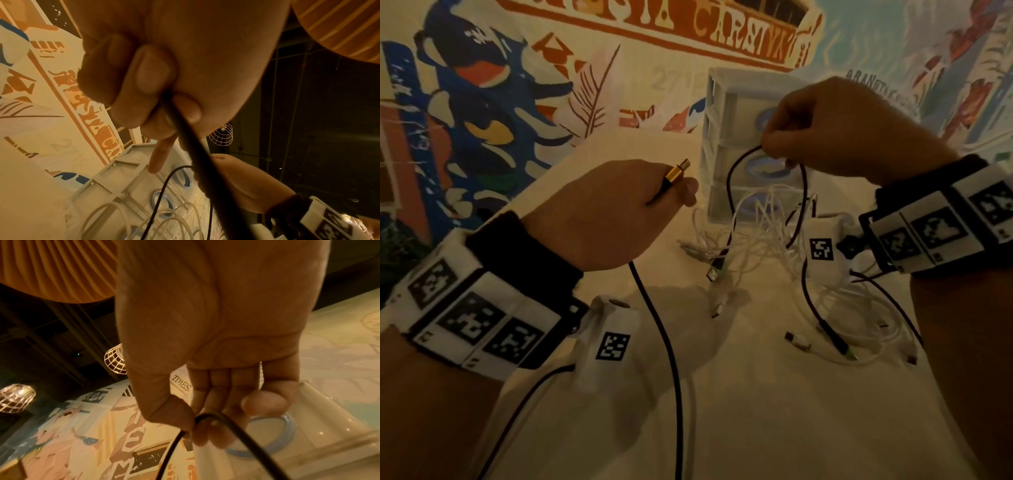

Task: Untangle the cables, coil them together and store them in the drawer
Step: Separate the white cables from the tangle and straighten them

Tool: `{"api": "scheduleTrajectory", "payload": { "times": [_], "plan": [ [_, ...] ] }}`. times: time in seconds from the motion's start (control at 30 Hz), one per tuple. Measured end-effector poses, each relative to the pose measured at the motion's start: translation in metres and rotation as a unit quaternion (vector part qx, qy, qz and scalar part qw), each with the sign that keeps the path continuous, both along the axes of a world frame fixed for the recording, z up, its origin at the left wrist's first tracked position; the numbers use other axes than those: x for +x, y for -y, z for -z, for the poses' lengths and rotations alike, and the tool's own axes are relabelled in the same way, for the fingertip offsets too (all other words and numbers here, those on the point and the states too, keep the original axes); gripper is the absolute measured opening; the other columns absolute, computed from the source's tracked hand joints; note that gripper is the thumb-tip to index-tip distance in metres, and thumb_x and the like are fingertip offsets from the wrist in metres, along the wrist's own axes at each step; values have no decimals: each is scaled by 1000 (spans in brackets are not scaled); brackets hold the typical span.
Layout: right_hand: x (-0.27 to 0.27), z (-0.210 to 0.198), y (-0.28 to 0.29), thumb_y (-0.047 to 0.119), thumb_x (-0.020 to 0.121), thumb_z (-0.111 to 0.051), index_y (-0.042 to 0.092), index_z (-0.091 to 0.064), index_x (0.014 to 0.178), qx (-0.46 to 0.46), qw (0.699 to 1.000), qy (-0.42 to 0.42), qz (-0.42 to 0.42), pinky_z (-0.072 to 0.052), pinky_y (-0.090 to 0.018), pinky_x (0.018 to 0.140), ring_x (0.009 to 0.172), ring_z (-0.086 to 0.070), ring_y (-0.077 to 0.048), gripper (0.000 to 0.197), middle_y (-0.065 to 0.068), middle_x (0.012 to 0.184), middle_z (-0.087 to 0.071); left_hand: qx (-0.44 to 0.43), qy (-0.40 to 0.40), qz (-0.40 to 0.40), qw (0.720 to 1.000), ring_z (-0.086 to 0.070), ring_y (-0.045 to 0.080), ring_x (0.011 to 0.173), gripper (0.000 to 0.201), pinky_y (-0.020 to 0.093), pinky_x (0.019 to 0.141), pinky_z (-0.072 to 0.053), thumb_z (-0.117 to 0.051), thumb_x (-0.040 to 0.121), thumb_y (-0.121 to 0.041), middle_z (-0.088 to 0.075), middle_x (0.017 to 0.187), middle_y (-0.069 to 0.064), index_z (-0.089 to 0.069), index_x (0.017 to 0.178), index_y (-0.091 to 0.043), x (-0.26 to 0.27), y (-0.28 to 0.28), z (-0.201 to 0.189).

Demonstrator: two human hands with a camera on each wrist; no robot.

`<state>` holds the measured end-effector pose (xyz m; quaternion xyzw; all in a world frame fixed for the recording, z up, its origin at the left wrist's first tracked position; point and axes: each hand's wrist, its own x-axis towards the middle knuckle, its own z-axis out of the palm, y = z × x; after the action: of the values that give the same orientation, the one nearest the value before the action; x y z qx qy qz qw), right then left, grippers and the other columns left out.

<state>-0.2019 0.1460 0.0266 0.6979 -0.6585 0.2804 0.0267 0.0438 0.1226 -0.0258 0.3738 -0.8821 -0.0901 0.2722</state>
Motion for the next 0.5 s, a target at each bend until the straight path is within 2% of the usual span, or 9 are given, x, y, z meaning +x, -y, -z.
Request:
{"api": "scheduleTrajectory", "payload": {
  "times": [0.03, 0.1, 0.17, 0.27, 0.4, 0.5],
  "plan": [
    [0, -2, -1, 32, 86, -71, 20, -75, 90, -16, 1000, 14, -4, -45, -12, 63, 66, -66, 7, 13, 12, 75, -70, -2, -1, -1, 1000, -52, -13, 56, 47, 7, 52, -35, -31, 101, -46, -47, 50, -10, -69, 111, -20, 0, 0, 0],
    [-1, -5, -3, 32, 88, -70, 20, -73, 90, -54, 998, 26, -14, -48, -11, 63, 69, -69, -1, 13, 4, 77, -73, -5, 13, -8, 1000, -55, 6, 59, 55, 16, 53, -39, -27, 100, -49, -51, 56, -1, -66, 110, -12, 0, -1, 0],
    [-1, -7, -4, 32, 89, -68, 18, -73, 93, -86, 995, 38, -20, -50, -11, 66, 70, -70, -3, 15, 3, 79, -73, -2, 15, -17, 1000, -54, 14, 61, 57, 23, 58, -41, -26, 100, -50, -52, 59, 4, -63, 113, -9, -1, -1, 1],
    [0, -11, -6, 31, 89, -68, 15, -73, 97, -102, 992, 62, -29, -53, -9, 64, 70, -71, -4, 19, 8, 78, -71, 21, -14, -13, 1000, -56, 9, 60, 53, 19, 58, -42, -28, 101, -50, -54, 54, 2, -62, 118, -12, -4, -1, 4],
    [9, -14, -15, 23, 88, -71, 16, -72, 102, -74, 992, 62, -81, -50, -3, 70, 77, -70, 1, 16, 14, 81, -70, 34, -43, 7, 998, -57, 1, 52, 44, 8, 53, -39, -29, 101, -51, -59, 56, -25, -54, 131, -30, -8, -3, 4],
    [18, -17, -24, 19, 88, -73, 18, -72, 104, -46, 988, 49, -138, -52, -8, 84, 84, -71, -1, 16, 13, 90, -73, 34, -69, 25, 997, -58, 4, 51, 42, 9, 54, -40, -29, 101, -50, -60, 57, -20, -50, 134, -34, -9, -6, 4]
  ]
}}
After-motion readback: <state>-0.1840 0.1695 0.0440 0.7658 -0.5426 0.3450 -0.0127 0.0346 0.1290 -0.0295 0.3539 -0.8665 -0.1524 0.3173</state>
